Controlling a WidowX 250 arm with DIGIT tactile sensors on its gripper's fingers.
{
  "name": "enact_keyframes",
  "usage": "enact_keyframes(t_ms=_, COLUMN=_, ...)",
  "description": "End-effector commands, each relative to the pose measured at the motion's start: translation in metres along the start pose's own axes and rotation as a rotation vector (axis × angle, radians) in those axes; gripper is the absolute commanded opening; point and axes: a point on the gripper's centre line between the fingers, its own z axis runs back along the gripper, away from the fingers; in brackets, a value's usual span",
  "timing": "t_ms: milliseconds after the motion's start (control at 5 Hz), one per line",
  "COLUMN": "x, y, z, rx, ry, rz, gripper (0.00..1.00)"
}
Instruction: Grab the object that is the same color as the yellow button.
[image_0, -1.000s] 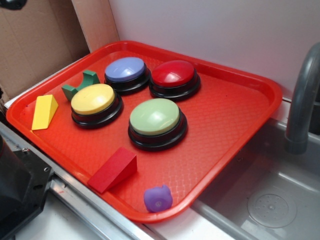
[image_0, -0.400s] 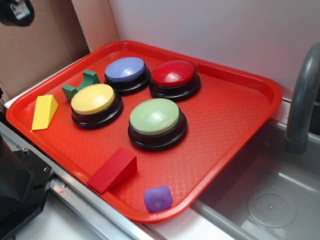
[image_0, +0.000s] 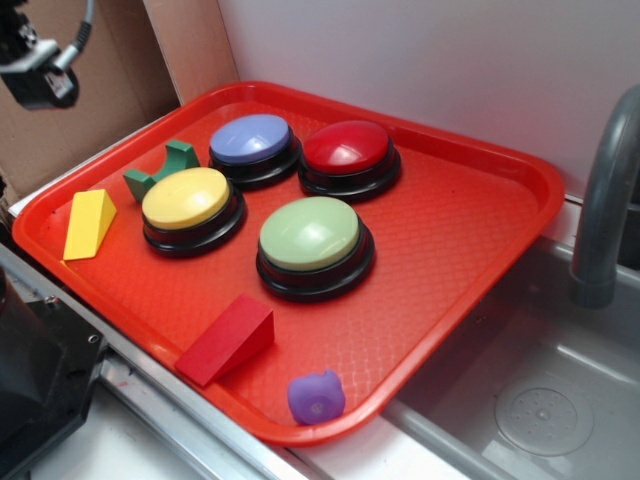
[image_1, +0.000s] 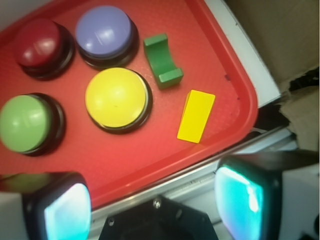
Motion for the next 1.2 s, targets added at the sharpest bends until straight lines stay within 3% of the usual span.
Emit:
enact_keyframes(t_ms=0, x=0.011, y=0.041, z=-0.048, rx=0.075, ry=-0.009, rz=0.186, gripper=1.00)
enact_keyframes(t_ms=400, x=0.017, y=0.065, z=-0.086, rx=0.094, ry=0.007, rz=0.218, gripper=1.00)
enact_keyframes(t_ms=600, x=0.021, y=0.072, z=-0.098, rx=0.067, ry=0.005, rz=0.215, gripper=1.00)
enact_keyframes(t_ms=800, x=0.027, y=0.074, z=-0.113, rx=-0.016, ry=0.004, rz=0.214, gripper=1.00)
enact_keyframes(t_ms=1000, x=0.029, y=0.073, z=-0.120, rx=-0.019, ry=0.003, rz=0.210, gripper=1.00)
